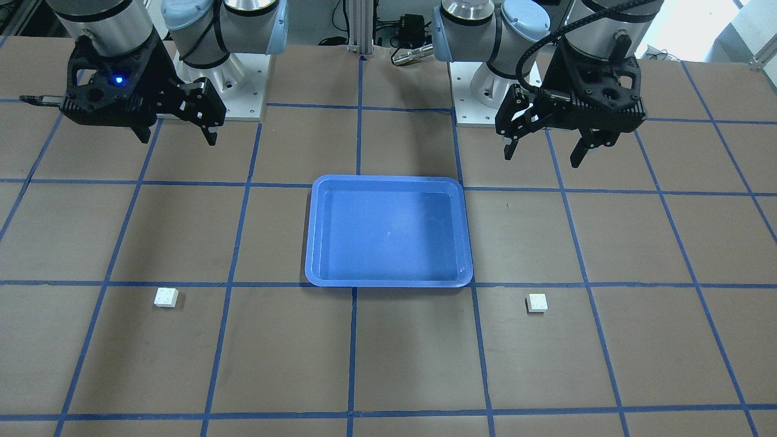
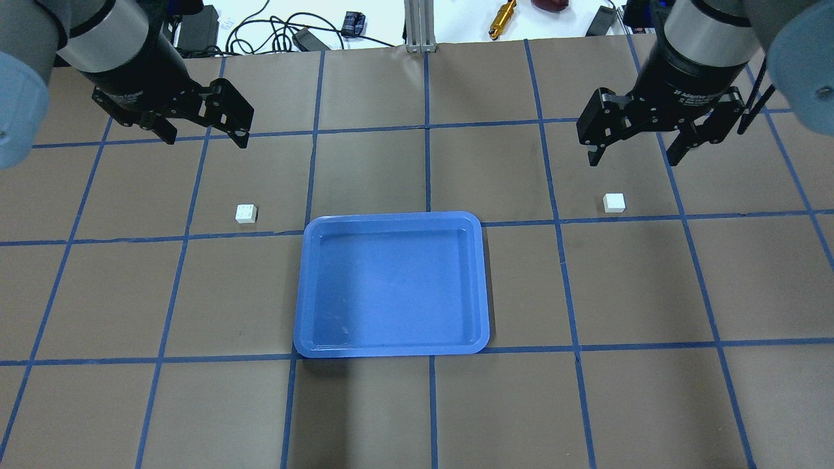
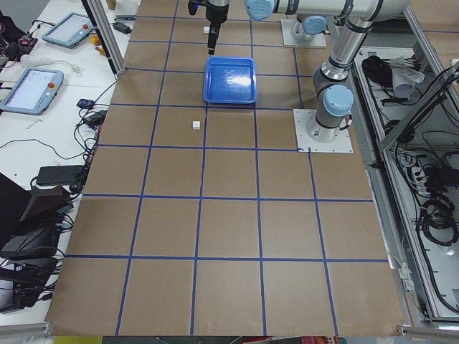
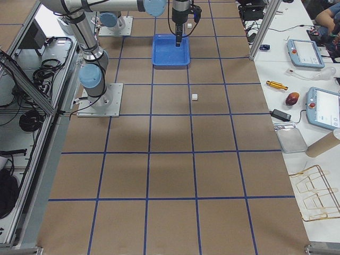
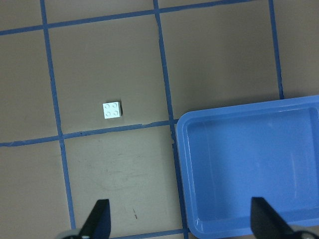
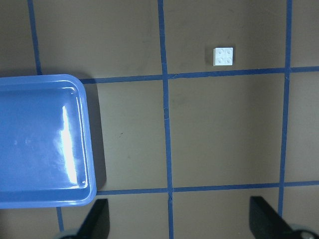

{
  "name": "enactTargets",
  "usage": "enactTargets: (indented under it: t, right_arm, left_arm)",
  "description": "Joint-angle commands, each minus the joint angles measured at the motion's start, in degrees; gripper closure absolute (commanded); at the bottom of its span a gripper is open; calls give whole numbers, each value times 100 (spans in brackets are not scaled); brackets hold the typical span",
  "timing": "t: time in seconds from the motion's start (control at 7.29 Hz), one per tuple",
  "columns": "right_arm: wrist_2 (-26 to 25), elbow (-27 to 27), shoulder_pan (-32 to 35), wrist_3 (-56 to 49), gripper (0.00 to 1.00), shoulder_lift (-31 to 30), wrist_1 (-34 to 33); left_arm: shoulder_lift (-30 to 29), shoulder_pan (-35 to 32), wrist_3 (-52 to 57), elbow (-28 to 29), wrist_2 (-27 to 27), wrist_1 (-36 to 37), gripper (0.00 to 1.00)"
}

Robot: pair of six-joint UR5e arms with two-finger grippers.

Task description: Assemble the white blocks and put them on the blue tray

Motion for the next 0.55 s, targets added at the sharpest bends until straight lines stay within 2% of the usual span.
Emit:
enactTargets:
  t: [0.0, 0.41]
  right_arm:
    - [11, 14, 89, 9, 0, 40, -49]
    - [-58, 49, 63, 18, 0, 40, -32]
  left_arm:
    - [33, -5, -86, -32, 36, 107, 0]
    - [-55, 39, -315, -31, 10, 100, 0]
